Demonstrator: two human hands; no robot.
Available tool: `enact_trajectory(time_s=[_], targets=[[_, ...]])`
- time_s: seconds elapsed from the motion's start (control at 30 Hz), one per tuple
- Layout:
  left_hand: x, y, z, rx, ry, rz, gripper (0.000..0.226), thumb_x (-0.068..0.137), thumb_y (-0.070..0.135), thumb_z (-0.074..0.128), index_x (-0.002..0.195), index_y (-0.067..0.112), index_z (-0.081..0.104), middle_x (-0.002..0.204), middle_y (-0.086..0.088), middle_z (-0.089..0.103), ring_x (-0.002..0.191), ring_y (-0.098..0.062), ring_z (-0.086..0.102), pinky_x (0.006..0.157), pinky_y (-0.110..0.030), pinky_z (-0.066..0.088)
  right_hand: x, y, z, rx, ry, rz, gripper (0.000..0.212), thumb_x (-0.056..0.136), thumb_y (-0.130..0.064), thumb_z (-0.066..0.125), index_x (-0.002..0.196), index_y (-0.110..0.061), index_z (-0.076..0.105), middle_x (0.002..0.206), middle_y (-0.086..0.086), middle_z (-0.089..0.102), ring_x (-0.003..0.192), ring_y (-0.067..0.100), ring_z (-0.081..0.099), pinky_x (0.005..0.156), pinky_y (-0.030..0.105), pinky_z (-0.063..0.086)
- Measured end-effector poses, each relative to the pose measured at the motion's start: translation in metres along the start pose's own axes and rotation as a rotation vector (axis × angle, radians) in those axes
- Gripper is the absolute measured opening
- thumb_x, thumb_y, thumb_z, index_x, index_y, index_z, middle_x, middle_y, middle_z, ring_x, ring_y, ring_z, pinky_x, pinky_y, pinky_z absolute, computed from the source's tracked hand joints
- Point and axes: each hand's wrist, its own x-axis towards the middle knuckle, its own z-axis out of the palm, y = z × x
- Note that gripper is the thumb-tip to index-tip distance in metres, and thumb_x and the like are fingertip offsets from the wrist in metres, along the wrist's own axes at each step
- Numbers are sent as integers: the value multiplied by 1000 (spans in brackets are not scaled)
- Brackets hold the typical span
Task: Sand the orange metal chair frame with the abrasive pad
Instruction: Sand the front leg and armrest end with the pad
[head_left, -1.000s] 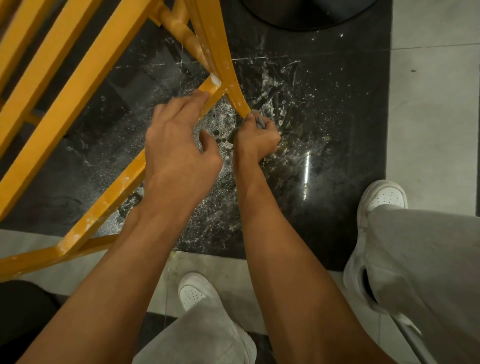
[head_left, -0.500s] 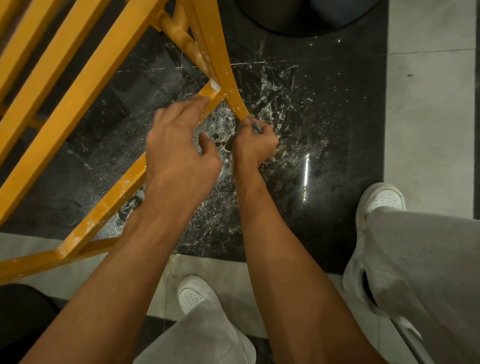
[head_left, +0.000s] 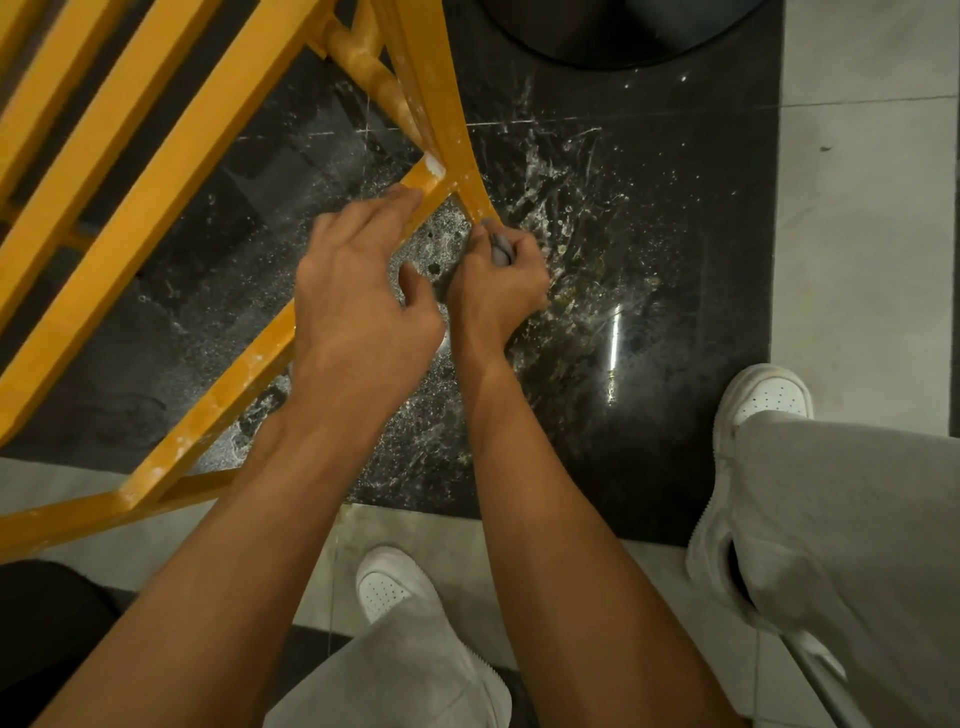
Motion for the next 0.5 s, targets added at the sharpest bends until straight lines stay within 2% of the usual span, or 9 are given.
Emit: enact_trajectory(time_s=[0.1, 0.2, 0.23, 0.33, 0.43, 0.5], targets=[[0, 0, -1, -6, 0, -4, 58, 95, 8, 65, 151, 16, 57, 146, 1, 60, 135, -19, 49, 97, 11, 12, 7, -1, -4, 8, 22, 43, 7, 94, -2, 71, 101, -1, 73, 88, 9, 74, 70, 15, 69, 56, 23, 59], [-1, 0, -1, -7, 3, 5, 58, 94, 8, 65, 151, 16, 57, 145, 0, 61, 135, -19, 50, 98, 11, 12, 13, -13, 0, 2, 69, -58, 10, 93, -3, 73, 103, -2, 75, 95, 7, 76, 80, 11, 71, 63, 15, 59], [-1, 0, -1, -6, 2, 5, 58, 95, 8, 66, 151, 15, 57, 145, 0, 61, 134, -19, 50, 98, 11, 12, 12, -16, 1, -5, 68, -98, 10, 93, -3, 73, 102, -2, 75, 96, 6, 76, 81, 12, 72, 65, 16, 60], [-1, 1, -1, -3, -1, 1, 58, 94, 8, 66, 151, 15, 57, 145, 0, 61, 134, -18, 50, 97, 12, 13, 10, -15, -2, 0, 31, -80, 11, 93, -3, 73, 104, -3, 75, 97, 8, 76, 85, 21, 75, 71, 35, 66], [-1, 2, -2, -2, -3, -8, 58, 95, 8, 66, 151, 15, 57, 145, -1, 61, 134, -19, 50, 96, 12, 12, 12, -10, -2, 20, 21, 23, 12, 93, -2, 72, 105, -4, 74, 95, 12, 76, 85, 25, 76, 70, 42, 66], [-1, 3, -2, -2, -3, -11, 58, 94, 8, 66, 151, 16, 57, 145, 0, 61, 135, -19, 50, 96, 12, 11, 10, -12, 2, 15, 41, -7, 10, 93, -5, 73, 102, -7, 74, 94, 10, 75, 84, 27, 75, 68, 47, 65]])
